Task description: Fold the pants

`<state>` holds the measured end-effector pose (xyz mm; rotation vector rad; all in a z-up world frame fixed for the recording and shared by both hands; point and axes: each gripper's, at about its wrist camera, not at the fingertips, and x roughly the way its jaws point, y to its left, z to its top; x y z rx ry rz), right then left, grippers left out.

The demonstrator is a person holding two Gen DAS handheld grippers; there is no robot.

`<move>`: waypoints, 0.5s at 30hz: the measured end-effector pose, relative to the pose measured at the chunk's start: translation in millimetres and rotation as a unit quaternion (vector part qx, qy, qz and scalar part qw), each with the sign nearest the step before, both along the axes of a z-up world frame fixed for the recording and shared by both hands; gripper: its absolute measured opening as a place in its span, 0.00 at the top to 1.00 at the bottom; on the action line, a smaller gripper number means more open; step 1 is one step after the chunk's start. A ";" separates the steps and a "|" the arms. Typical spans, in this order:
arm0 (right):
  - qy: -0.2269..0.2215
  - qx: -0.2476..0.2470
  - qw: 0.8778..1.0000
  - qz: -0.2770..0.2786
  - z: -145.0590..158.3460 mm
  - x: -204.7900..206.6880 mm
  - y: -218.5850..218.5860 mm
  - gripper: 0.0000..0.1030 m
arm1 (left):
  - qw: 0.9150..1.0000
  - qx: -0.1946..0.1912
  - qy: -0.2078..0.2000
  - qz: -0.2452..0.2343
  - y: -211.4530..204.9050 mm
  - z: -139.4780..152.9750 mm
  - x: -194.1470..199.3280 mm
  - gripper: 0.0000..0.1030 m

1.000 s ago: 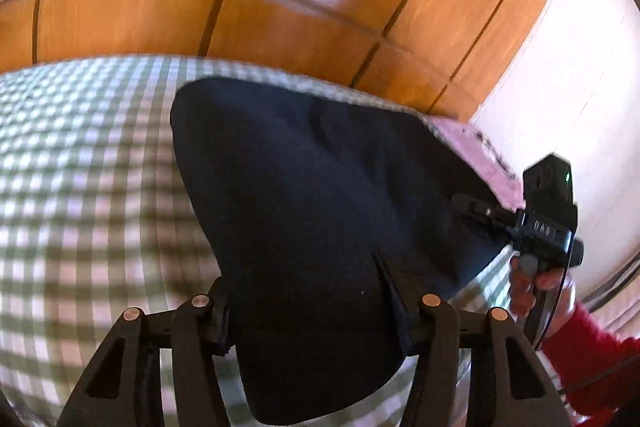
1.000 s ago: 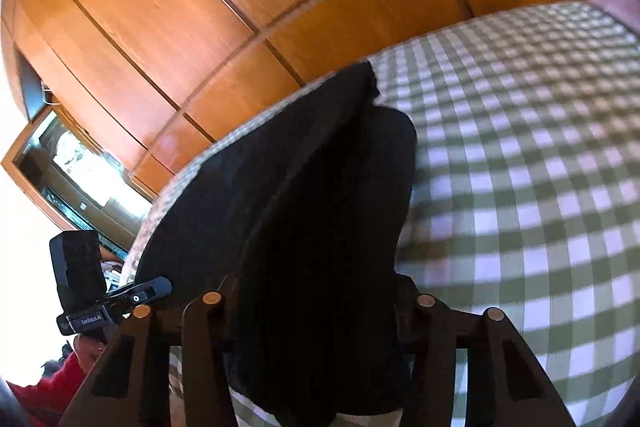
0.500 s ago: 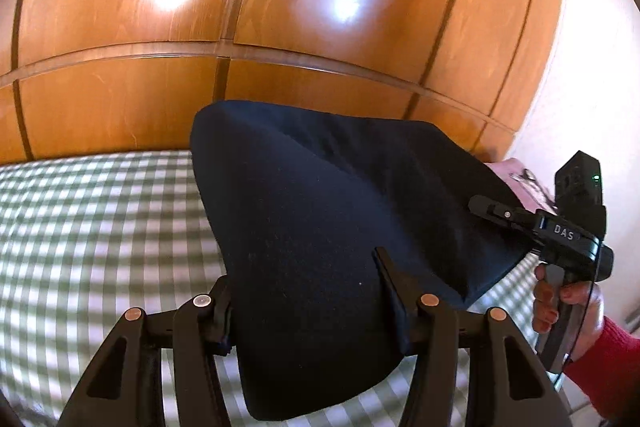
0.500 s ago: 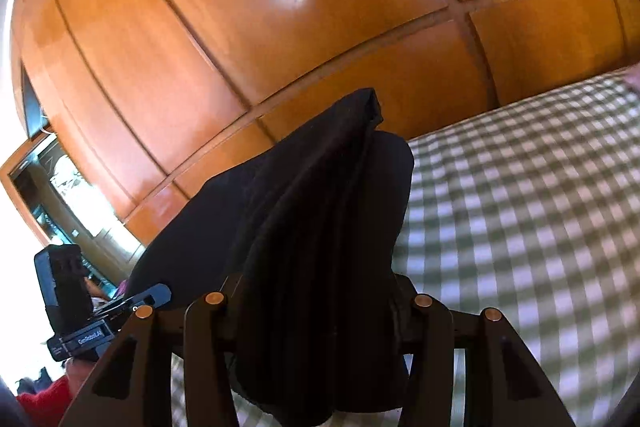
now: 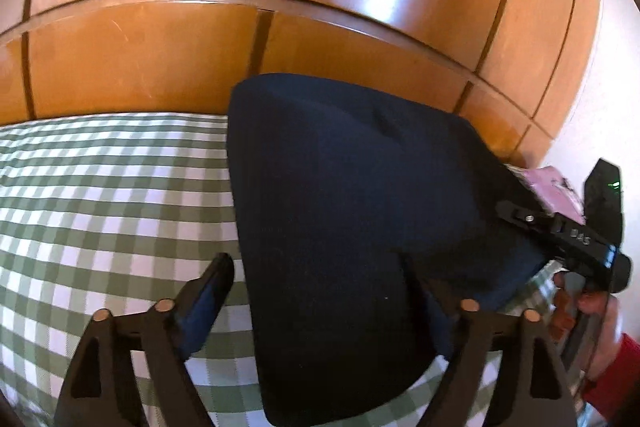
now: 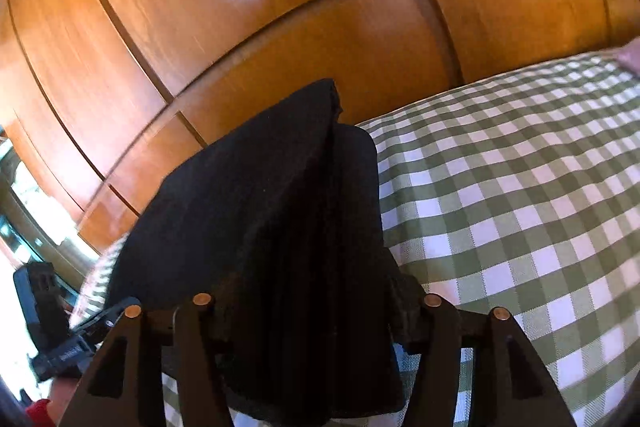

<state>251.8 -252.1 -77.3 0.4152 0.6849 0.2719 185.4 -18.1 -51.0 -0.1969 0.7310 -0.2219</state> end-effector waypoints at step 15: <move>-0.071 -0.149 0.982 -0.088 28.0 -34.3 30.6 0.23 | 0.983 0.140 -0.082 0.085 -39.1 24.2 -49.9 0.11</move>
